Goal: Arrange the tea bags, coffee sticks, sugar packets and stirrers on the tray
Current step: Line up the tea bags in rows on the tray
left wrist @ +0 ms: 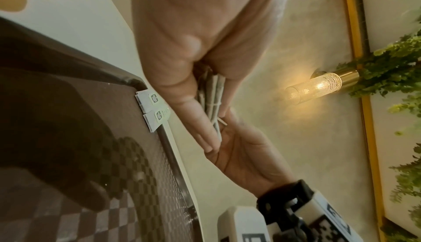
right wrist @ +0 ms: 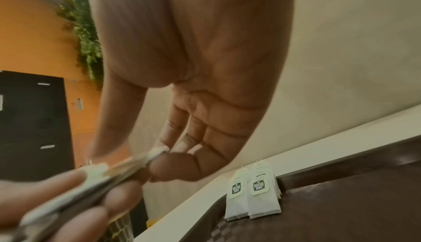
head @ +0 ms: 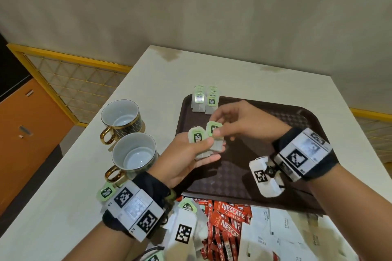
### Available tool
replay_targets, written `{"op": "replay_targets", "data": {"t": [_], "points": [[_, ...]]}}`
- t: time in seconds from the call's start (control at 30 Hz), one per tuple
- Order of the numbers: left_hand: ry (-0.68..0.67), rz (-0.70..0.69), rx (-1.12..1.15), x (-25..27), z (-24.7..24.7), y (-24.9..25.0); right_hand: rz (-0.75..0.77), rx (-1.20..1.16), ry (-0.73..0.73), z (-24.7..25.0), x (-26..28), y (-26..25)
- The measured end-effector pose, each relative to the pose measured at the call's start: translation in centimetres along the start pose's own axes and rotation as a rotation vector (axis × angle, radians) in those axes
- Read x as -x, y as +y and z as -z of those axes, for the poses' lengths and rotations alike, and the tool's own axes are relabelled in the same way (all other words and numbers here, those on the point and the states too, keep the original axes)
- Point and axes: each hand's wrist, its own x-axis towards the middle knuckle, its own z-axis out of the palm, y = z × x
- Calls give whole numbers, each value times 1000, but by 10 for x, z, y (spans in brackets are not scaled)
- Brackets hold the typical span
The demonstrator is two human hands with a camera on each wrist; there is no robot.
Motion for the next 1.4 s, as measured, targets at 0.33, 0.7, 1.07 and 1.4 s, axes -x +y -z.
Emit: {"op": "replay_targets", "data": {"t": [0.33,0.7,1.07,1.4], "points": [[59,24,275,-4,4,-3,112,132,226,22,36,-10],[173,-81,-220,0,5,-7,105,130,102,-6,24,-4],[391,-143,-240,0,6,-11,-81,41,330,20,-38,11],[348,-86,-248,5,8,-15,-118,256,313,18,-131,26]]}}
